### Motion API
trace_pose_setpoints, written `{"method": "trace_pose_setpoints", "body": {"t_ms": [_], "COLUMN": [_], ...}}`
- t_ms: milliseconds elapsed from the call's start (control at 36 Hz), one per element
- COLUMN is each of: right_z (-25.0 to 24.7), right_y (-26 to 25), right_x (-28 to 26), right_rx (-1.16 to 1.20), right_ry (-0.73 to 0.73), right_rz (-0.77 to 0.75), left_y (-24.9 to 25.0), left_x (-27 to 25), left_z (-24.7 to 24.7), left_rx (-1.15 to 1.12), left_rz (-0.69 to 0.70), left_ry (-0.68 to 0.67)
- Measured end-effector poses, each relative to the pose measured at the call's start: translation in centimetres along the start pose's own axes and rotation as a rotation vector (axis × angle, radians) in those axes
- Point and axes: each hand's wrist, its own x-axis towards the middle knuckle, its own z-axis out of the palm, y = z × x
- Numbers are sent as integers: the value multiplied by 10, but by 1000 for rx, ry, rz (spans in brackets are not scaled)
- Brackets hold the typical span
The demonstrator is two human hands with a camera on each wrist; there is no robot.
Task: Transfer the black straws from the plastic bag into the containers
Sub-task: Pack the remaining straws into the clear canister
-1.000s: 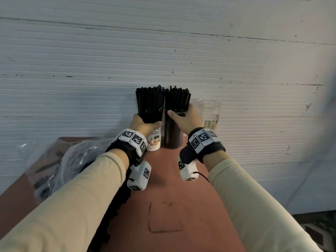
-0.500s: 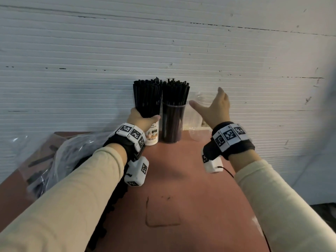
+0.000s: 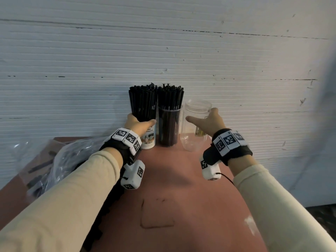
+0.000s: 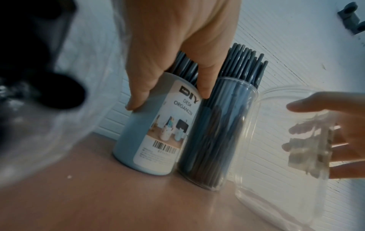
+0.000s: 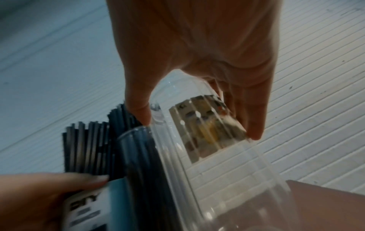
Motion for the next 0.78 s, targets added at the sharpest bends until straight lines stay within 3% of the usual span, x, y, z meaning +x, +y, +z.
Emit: {"method": "trace_pose_setpoints", "body": {"t_ms": [306,639,778], "right_z": [4,10,5], "right_y": [-12,-35,-41], "right_x": [-66,-121,-142], "right_rx": [-13,8,-29], "right_ry": [-105,-226,-81], "right_rz": [-98,-139,-241], "left_y": [26,49,31], "left_x": [-40,-124,-139], "left_z": [-23,-134,-183], "left_rx": [-44,178,388], "left_rz": [-57,342,363], "left_ry": [0,-7,-31]}}
